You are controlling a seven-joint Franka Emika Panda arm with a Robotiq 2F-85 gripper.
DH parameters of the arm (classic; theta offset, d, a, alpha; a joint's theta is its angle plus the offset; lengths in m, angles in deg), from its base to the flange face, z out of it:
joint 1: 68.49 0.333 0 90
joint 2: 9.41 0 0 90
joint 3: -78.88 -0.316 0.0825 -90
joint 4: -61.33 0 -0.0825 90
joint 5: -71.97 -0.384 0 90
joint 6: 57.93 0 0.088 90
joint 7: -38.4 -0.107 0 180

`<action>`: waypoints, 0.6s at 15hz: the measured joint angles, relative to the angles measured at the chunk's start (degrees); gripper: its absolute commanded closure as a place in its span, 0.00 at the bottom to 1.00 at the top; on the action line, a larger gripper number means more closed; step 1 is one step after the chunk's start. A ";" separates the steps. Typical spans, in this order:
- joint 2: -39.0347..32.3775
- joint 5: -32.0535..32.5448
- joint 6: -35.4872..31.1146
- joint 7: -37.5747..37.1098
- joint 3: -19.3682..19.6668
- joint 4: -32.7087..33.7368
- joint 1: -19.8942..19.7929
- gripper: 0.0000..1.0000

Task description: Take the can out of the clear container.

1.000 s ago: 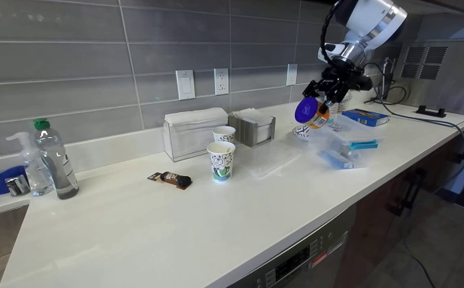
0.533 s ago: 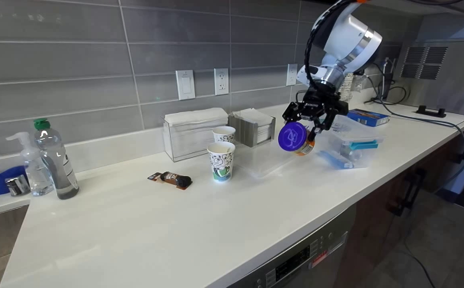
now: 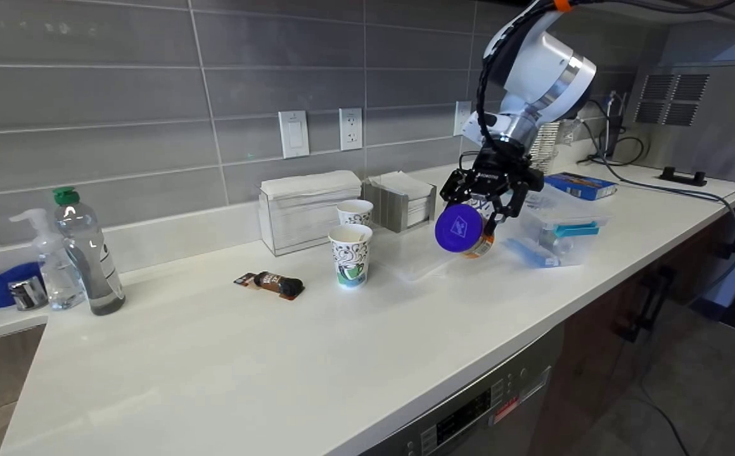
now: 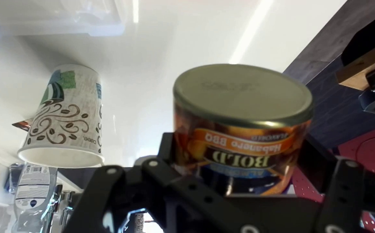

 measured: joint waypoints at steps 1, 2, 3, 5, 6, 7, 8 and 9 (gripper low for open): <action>-0.26 -0.77 -0.26 0.32 -0.02 0.01 0.00 0.32; -0.72 -2.26 -0.84 1.02 -0.06 0.02 0.01 0.32; -1.38 -4.45 -1.95 2.07 -0.17 0.04 0.01 0.32; -3.24 -8.46 -4.75 4.83 -0.38 0.26 0.07 0.32; -4.34 -10.08 -6.15 6.46 -0.45 0.56 0.13 0.32; -5.52 -11.38 -7.61 8.11 -0.50 1.02 0.19 0.32; -6.73 -12.74 -8.80 9.48 -0.56 1.70 0.20 0.32; -7.95 -14.33 -9.64 10.74 -0.63 2.55 0.20 0.32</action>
